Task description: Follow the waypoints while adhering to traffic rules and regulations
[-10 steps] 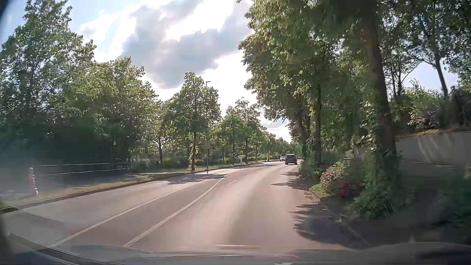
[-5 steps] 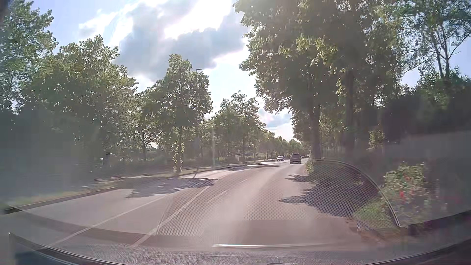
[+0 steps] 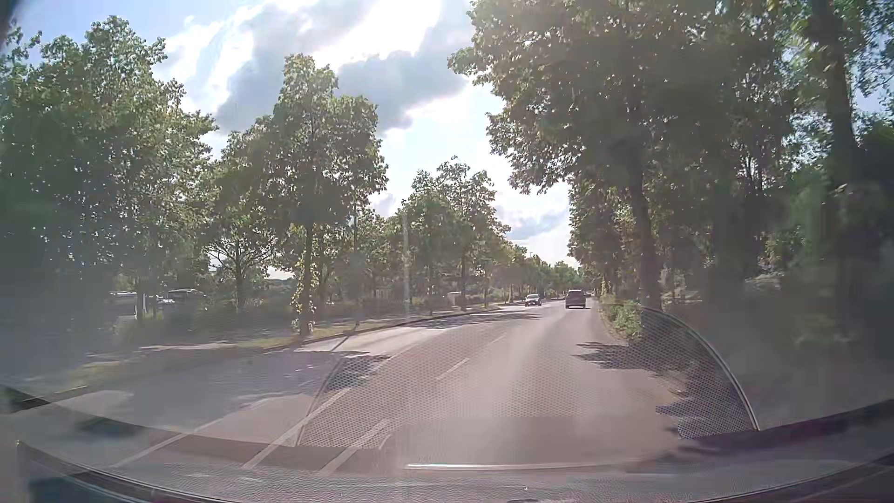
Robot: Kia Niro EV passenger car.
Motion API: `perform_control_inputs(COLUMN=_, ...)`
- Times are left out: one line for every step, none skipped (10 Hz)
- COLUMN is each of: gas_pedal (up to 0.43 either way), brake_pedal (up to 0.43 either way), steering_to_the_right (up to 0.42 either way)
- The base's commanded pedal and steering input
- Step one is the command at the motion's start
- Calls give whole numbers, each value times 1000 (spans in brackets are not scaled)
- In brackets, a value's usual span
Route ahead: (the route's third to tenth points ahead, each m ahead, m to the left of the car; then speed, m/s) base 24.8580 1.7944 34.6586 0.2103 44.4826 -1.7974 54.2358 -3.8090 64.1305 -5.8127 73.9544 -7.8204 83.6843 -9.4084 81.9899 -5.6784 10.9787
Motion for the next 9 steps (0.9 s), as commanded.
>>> perform_control_inputs(gas_pedal=28, brake_pedal=12, steering_to_the_right=-2)
perform_control_inputs(gas_pedal=28, brake_pedal=12, steering_to_the_right=-1)
perform_control_inputs(gas_pedal=28, brake_pedal=12, steering_to_the_right=1)
perform_control_inputs(gas_pedal=28, brake_pedal=12, steering_to_the_right=3)
perform_control_inputs(gas_pedal=28, brake_pedal=12, steering_to_the_right=7)
perform_control_inputs(gas_pedal=28, brake_pedal=12, steering_to_the_right=12)
perform_control_inputs(gas_pedal=28, brake_pedal=12, steering_to_the_right=14)
perform_control_inputs(gas_pedal=28, brake_pedal=12, steering_to_the_right=14)
perform_control_inputs(gas_pedal=28, brake_pedal=12, steering_to_the_right=14)
